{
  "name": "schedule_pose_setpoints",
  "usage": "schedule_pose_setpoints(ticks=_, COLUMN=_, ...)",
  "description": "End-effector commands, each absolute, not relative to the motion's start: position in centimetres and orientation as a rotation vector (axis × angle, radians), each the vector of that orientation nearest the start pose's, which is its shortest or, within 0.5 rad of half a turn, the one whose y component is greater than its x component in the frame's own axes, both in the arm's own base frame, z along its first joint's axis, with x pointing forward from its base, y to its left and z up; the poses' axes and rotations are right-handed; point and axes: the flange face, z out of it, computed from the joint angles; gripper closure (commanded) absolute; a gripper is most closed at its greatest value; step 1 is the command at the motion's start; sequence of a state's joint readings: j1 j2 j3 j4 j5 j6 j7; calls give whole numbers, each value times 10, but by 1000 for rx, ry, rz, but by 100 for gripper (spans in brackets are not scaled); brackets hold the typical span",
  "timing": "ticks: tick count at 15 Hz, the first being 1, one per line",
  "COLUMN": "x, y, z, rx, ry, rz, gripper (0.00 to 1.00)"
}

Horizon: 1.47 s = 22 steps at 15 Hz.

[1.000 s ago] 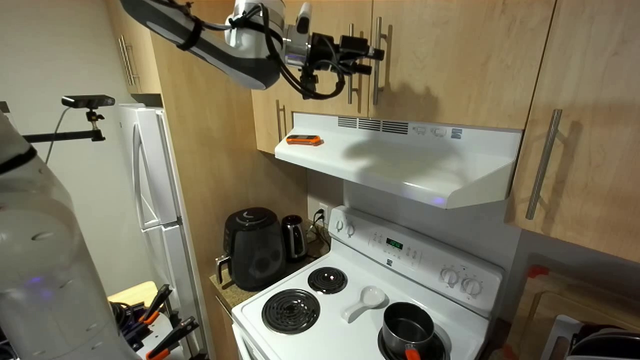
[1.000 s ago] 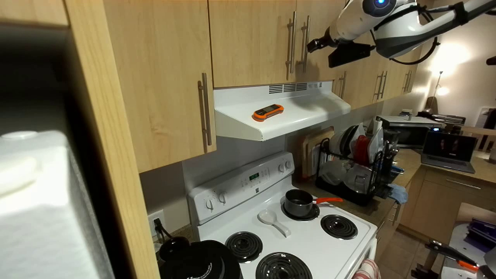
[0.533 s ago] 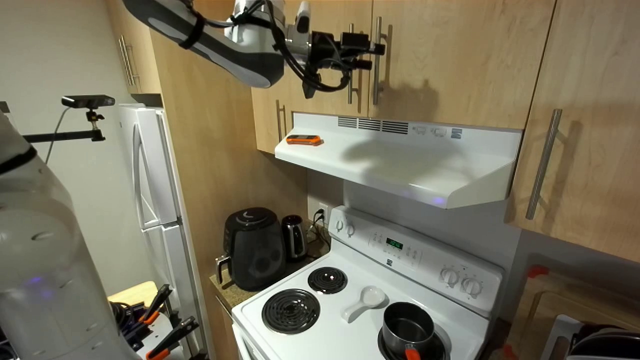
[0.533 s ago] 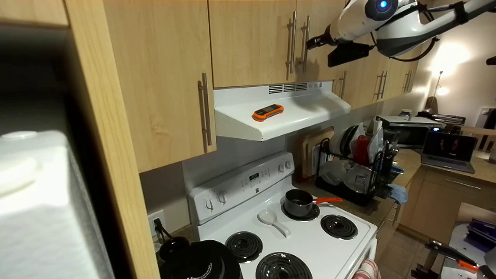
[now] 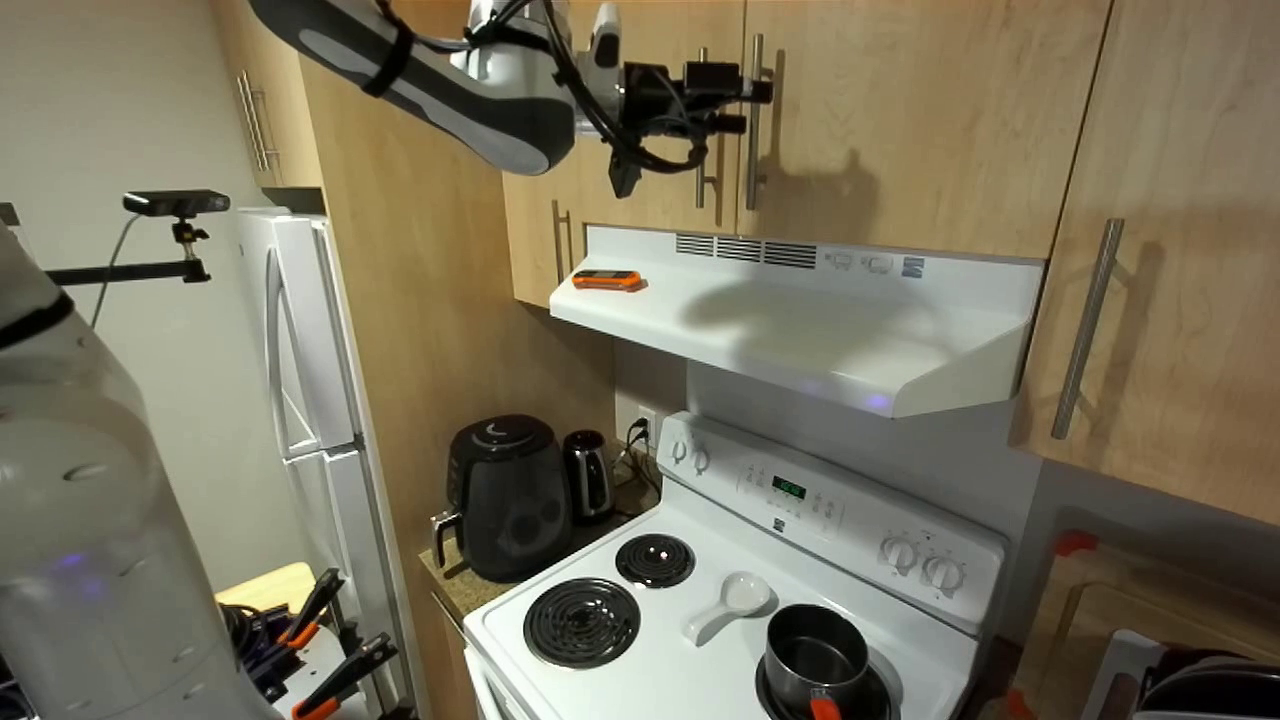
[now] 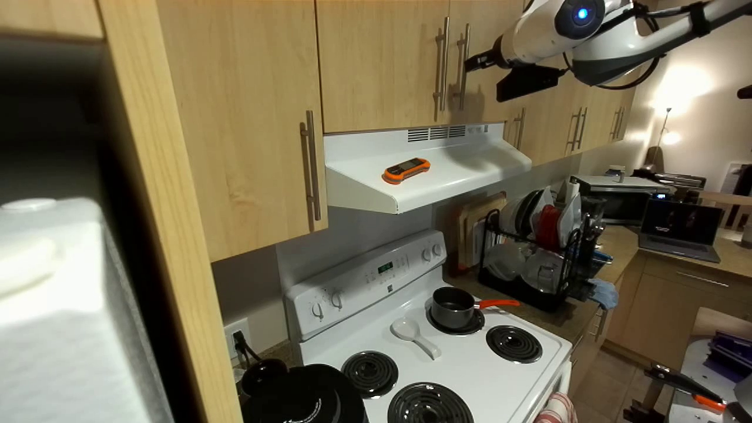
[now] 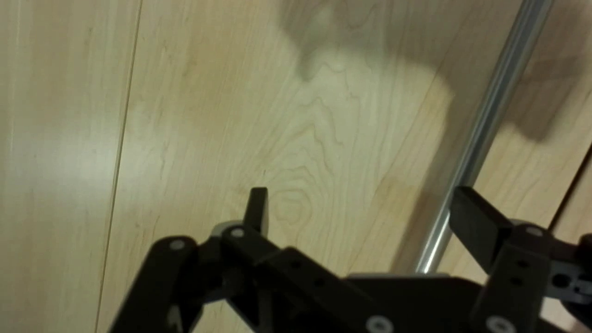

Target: Open the right door of the top cabinet.

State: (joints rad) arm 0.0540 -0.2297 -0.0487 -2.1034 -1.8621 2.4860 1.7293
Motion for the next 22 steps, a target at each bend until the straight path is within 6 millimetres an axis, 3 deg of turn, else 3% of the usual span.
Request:
schedule_pose_setpoints(ticks=1, x=534, y=-2, z=580, rx=1905, ry=-362, rz=1679, gripper=0)
schedule_pose_setpoints(ticks=8, x=535, y=-2, z=574, rx=1932, ry=-415, rz=1696, gripper=0)
schedule_pose_setpoints(ticks=16, x=541, y=23, z=574, rx=1948, ry=-439, rz=1765, gripper=0)
schedule_pose_setpoints(ticks=22, x=555, y=12, z=568, rx=1909, ry=-423, rz=1737, gripper=0)
